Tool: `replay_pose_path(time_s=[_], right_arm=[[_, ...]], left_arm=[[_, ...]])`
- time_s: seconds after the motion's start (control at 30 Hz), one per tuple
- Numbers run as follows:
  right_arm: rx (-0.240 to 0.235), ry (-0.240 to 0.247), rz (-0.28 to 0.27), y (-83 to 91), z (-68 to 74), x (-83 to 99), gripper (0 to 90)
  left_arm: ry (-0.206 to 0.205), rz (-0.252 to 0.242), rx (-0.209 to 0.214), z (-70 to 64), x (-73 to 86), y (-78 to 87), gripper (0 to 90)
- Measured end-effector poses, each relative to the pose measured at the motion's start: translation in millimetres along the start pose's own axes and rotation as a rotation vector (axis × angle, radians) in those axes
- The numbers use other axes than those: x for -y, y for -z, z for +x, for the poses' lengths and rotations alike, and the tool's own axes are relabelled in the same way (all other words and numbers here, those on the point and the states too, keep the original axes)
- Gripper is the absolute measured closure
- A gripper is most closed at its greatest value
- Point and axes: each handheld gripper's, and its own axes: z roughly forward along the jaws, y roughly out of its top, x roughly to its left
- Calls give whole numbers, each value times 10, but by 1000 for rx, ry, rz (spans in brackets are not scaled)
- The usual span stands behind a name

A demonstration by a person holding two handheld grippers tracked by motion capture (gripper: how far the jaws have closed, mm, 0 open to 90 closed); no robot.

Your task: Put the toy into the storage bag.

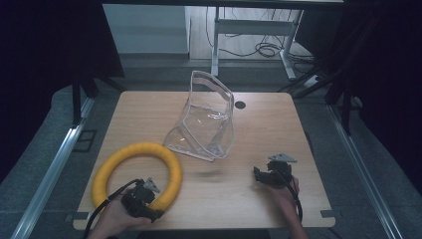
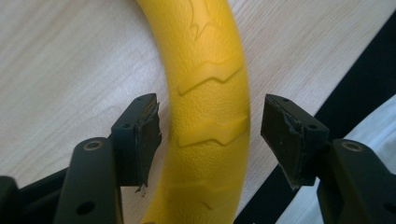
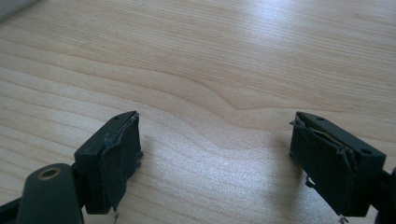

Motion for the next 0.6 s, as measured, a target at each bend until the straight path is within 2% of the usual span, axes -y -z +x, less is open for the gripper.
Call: replay_pose_path(time_s=[0.07, 0.27, 0.37, 0.6], right_arm=[[0, 0, 0, 0, 0, 0, 163], [0, 0, 0, 0, 0, 0, 163], [0, 0, 0, 0, 0, 0, 163], [0, 0, 0, 0, 0, 0, 163]], left_arm=[[2, 8, -25, -17, -4, -31, 392], [3, 31, -27, -46, -39, -107, 431], [9, 27, -46, -47, -59, -124, 480], [13, 15, -45, -51, -48, -122, 500]])
